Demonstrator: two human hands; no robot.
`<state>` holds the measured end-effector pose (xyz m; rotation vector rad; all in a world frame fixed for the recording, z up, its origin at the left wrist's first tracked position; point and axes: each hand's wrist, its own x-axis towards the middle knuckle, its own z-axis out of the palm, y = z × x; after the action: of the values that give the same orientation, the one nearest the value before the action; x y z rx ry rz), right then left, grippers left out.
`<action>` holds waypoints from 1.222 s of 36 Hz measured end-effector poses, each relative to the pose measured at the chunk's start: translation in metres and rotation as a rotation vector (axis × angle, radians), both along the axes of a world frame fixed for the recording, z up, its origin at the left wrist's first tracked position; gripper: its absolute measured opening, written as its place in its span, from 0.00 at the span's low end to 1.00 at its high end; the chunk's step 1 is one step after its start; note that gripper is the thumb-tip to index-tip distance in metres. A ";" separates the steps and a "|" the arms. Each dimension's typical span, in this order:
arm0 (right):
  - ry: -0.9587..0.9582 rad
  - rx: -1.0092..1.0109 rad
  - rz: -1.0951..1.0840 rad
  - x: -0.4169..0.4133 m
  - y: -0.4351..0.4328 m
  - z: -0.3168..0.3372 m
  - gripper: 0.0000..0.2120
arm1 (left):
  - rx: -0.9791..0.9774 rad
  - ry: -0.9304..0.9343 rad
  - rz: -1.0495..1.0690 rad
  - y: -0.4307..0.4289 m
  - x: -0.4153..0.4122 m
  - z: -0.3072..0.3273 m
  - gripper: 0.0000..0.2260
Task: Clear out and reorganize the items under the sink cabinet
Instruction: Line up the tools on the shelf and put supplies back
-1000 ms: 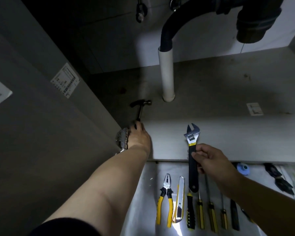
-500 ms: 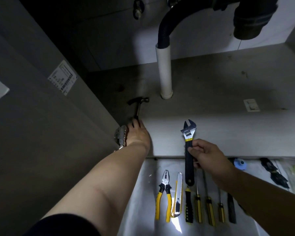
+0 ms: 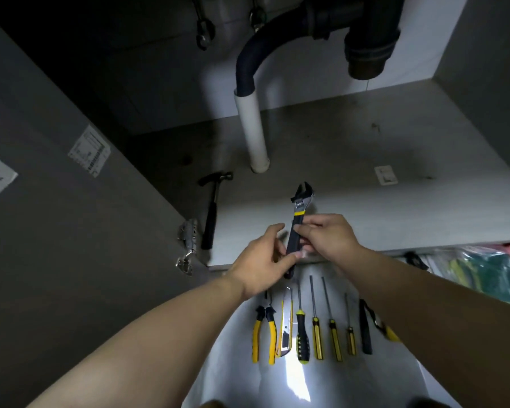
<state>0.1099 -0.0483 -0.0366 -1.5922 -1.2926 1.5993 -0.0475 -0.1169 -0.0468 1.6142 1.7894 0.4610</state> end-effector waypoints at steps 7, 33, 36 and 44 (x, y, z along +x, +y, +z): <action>-0.020 0.094 0.038 -0.011 0.000 0.006 0.07 | -0.009 -0.050 0.063 0.010 0.010 0.006 0.14; -0.955 0.403 0.892 0.016 -0.027 -0.059 0.48 | -0.136 0.276 0.604 0.060 -0.053 -0.035 0.22; -0.984 0.422 0.909 0.017 -0.028 -0.061 0.51 | -0.108 0.273 0.575 0.060 -0.053 -0.036 0.28; -1.007 0.427 0.930 0.019 -0.032 -0.063 0.53 | -0.031 0.423 0.378 0.040 -0.055 -0.035 0.32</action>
<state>0.1284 -0.0799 -0.0997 -1.6153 -2.9792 0.6798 -0.1021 -0.0773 -0.0819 1.4256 2.4261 0.2663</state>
